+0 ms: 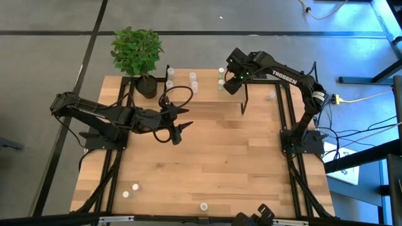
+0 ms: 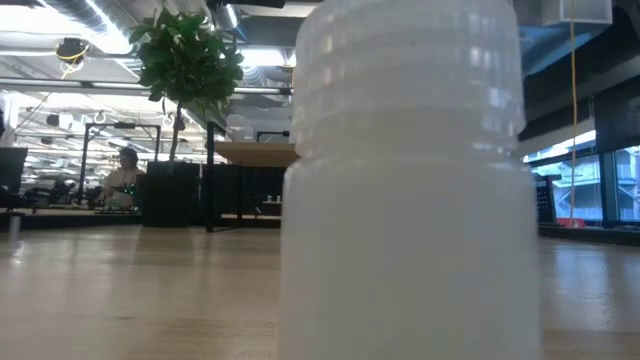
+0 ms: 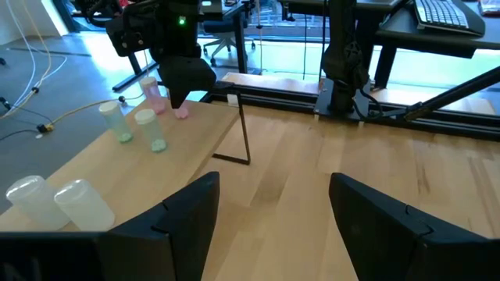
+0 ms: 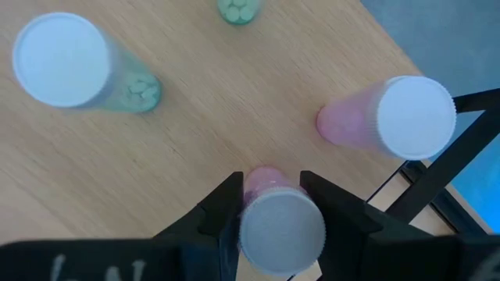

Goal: Pick and place medicine bottles onto shelf by color
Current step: Put the right red pill bottle on the shelf aligned with the other red pill bottle

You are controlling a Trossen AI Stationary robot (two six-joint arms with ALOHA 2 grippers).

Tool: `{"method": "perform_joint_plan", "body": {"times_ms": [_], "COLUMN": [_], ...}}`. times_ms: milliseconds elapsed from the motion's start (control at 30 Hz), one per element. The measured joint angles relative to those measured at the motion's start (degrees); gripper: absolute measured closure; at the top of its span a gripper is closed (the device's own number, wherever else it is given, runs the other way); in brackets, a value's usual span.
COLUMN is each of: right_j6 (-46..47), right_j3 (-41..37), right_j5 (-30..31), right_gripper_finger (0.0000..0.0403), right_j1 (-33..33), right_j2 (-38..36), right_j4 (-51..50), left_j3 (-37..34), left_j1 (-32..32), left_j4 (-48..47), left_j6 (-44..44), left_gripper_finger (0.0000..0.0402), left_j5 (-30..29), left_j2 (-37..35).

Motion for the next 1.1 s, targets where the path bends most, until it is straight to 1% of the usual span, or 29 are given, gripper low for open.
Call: {"method": "perform_joint_plan", "body": {"times_ms": [533,733,1100], "right_j6": [0.42,0.01,0.34], "right_j3": [-0.04,-0.04,-0.04], "right_j5": [0.02,0.03,0.02], "right_gripper_finger": [0.0279,0.0259,0.0201], "right_j1": [0.02,0.02,0.02], "right_j2": [0.0,-0.02,-0.04], "right_j4": [0.23,0.2,0.46], "left_j3": [-0.01,-0.02,-0.01], "left_j1": [0.0,0.0,0.0], "left_j4": [0.02,0.02,0.02], "left_j6": [-0.02,-0.02,-0.02], "left_gripper_finger": [0.0165,0.0165,0.0165], "left_j5": [0.0,0.0,0.0], "left_j2": [0.0,0.0,0.0]}}
